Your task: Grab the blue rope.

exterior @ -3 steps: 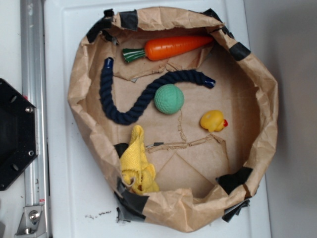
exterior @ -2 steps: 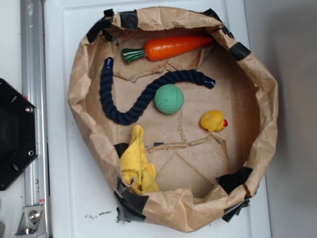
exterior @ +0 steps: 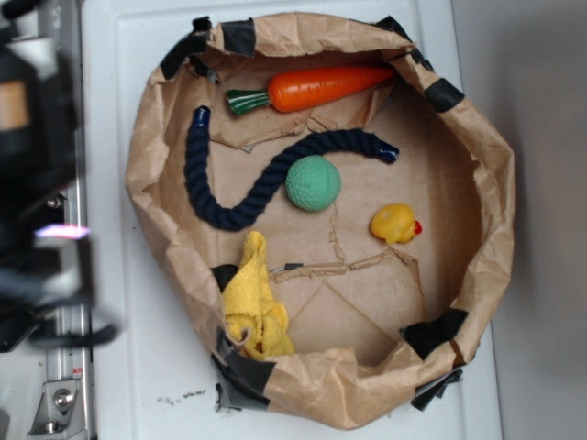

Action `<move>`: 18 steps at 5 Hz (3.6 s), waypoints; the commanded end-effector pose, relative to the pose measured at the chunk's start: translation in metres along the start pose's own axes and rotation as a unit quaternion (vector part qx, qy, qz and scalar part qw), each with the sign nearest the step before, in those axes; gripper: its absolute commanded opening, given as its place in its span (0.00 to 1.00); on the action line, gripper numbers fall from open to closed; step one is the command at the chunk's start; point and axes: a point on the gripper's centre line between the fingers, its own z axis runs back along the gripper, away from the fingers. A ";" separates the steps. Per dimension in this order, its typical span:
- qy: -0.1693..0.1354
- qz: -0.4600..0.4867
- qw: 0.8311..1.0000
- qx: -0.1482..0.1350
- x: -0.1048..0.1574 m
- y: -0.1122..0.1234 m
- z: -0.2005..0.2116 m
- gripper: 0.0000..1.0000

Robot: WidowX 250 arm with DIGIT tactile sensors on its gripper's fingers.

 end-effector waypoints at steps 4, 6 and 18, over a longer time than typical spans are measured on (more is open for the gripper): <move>0.056 -0.028 0.998 0.014 0.109 0.011 -0.181 1.00; 0.076 0.009 0.997 0.025 0.110 0.020 -0.187 1.00; 0.062 -0.034 0.997 -0.017 0.127 -0.010 -0.061 0.00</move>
